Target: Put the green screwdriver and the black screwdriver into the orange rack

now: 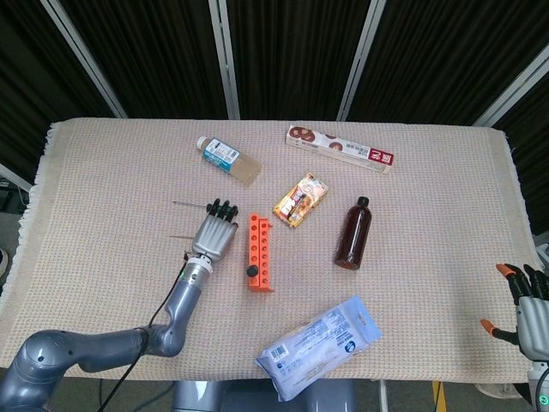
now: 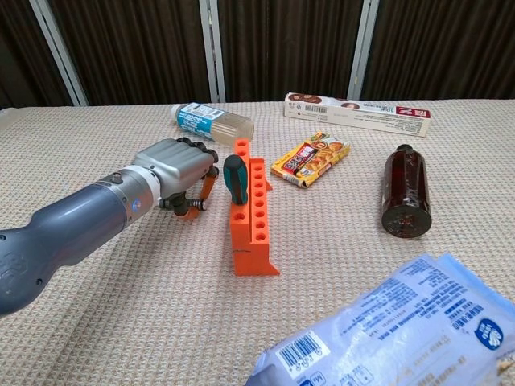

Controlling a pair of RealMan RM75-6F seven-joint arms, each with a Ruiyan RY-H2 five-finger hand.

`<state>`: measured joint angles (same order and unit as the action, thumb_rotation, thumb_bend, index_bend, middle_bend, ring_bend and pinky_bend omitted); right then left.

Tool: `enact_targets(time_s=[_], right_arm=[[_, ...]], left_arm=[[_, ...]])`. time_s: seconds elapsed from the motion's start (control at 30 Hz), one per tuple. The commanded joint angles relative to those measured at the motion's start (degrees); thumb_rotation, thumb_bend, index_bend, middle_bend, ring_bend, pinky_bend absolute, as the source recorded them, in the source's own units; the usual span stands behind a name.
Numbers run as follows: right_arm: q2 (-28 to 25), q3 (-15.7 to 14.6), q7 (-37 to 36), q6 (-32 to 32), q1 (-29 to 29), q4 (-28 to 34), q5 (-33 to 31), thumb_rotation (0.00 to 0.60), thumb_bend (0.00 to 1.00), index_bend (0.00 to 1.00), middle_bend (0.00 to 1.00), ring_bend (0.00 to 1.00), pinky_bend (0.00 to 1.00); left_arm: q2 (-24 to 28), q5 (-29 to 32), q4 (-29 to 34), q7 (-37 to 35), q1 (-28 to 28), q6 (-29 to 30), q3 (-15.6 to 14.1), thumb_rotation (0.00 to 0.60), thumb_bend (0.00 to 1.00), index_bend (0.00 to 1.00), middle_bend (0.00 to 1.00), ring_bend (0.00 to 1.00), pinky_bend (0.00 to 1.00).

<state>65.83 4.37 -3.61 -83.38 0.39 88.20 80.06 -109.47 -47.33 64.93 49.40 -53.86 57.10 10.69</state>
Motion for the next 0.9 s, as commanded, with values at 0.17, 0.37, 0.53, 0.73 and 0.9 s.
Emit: enact_targets(time_s=[0.17, 0.37, 0.53, 0.73, 0.9], right_arm=[[0.1, 0.0, -0.1, -0.1, 0.0, -0.1, 0.2, 0.6, 0.0, 0.15, 0.13, 0.0, 0.04], [0.0, 0.0, -0.2, -0.4, 0.0, -0.1, 0.6, 0.6, 0.0, 0.15, 0.13, 0.0, 0.04], [0.1, -0.1, -0.3, -0.4, 0.0, -0.2, 0.8, 0.6, 0.0, 0.15, 0.13, 0.0, 0.04], [0.2, -0.1, -0.3, -0.3, 0.2, -0.2, 1.0, 0.6, 0.0, 0.15, 0.13, 0.0, 0.04], [0.4, 0.0, -0.2, -0.2, 0.3, -0.1, 1.1, 0.6, 0.0, 0.15, 0.13, 0.0, 0.04]], left_arm=[[1.0, -4.3, 0.9, -5.6, 1.9, 1.9, 0.2, 0.6, 0.45, 0.66, 0.17, 0.01, 0.0], [7.2, -7.0, 11.4, -16.3, 5.3, 4.2, 3.7, 0.6, 0.47, 0.71, 0.23, 0.05, 0.0], [13.5, -8.5, 21.1, -26.6, 8.2, 4.8, 7.6, 0.6, 0.51, 0.73, 0.28, 0.08, 0.03], [21.0, -11.9, 31.0, -45.7, 12.8, 4.2, 13.0, 0.6, 0.54, 0.73, 0.3, 0.1, 0.04], [23.7, -13.2, 34.6, -60.2, 14.0, 0.1, 15.9, 0.6, 0.54, 0.72, 0.3, 0.1, 0.04]])
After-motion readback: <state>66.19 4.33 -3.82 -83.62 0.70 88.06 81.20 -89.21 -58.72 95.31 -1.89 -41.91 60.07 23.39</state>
